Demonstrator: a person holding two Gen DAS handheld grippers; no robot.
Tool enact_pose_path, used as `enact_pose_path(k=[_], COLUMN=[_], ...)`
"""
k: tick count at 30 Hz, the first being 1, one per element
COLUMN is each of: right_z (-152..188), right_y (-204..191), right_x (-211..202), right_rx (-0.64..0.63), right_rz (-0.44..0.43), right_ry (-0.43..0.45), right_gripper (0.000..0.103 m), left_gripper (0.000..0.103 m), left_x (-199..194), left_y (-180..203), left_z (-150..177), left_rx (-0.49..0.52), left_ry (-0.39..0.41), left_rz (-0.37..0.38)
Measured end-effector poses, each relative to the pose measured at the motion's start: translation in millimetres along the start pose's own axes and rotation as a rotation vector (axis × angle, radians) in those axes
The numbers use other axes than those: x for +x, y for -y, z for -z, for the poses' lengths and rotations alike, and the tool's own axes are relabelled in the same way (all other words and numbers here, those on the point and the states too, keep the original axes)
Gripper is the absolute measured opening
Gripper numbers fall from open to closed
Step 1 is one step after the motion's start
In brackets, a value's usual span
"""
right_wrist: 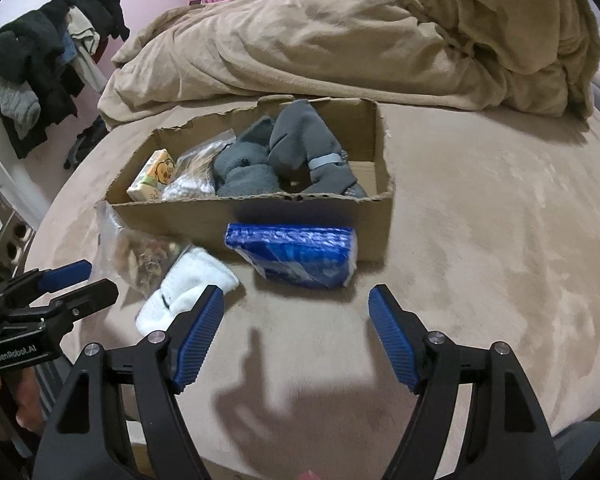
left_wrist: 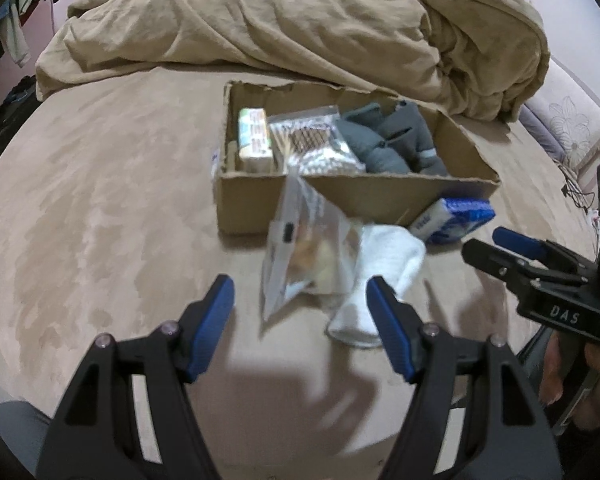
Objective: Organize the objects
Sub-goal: 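Grasp clear snack bag with left gripper while right gripper grasps blue tissue packet, then lift snack bag into box with left gripper while right gripper drops tissue packet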
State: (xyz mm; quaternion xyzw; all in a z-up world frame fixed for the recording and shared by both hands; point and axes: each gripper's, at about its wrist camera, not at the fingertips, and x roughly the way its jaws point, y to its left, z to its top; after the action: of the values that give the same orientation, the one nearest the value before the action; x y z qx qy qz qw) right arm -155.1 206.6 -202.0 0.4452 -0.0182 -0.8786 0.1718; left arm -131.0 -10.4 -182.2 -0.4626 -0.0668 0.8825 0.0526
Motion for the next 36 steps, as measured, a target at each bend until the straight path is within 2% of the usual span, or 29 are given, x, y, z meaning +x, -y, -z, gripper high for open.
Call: enact_pose_path(k=[14, 17, 18, 20, 22, 28, 32, 36], right_z=[-19.7, -19.5, -19.7, -19.2, -18.4, -16.8, -17.2, -18.6], right_y=[-7.9, -8.7, -9.1, -9.0, -7.2, -1.2, -3.7, -9.2], right_x=[28.5, 28.5, 28.7, 28.7, 28.6, 18.4, 5.4, -8.1], right_rx=[0.021, 0.024, 0.024, 0.023, 0.027, 0.044, 0.032, 0.01], right_rz=[0.022, 0.032, 0.032, 0.035, 0.022, 0.012, -0.004, -0.009], right_ry=[-0.009, -0.005, -0.004, -0.002, -0.009, 0.001, 0.035, 0.065], right_gripper=[0.078, 0.076, 0.074, 0.057, 0.051, 0.02, 0.008, 0.004], left_gripper=[0.069, 0.051, 0.049, 0.047, 0.043, 0.04, 0.039, 0.039], left_x=[22.8, 21.5, 21.8, 20.5, 17.4, -1.5, -15.7, -29.7], left_y=[-3.2, -1.5, -0.8, -1.4, -0.9, -1.4, 1.0, 3.0], left_z=[-13.7, -12.4, -12.3, -10.9, -10.5, -10.6, -12.2, -14.9], left_rx=[-0.005, -0.002, -0.005, -0.016, -0.023, -0.044, -0.042, -0.043], left_ry=[0.013, 0.016, 0.015, 0.017, 0.027, 0.066, 0.092, 0.118], left_rz=[0.032, 0.049, 0.052, 0.055, 0.06, 0.063, 0.063, 0.064])
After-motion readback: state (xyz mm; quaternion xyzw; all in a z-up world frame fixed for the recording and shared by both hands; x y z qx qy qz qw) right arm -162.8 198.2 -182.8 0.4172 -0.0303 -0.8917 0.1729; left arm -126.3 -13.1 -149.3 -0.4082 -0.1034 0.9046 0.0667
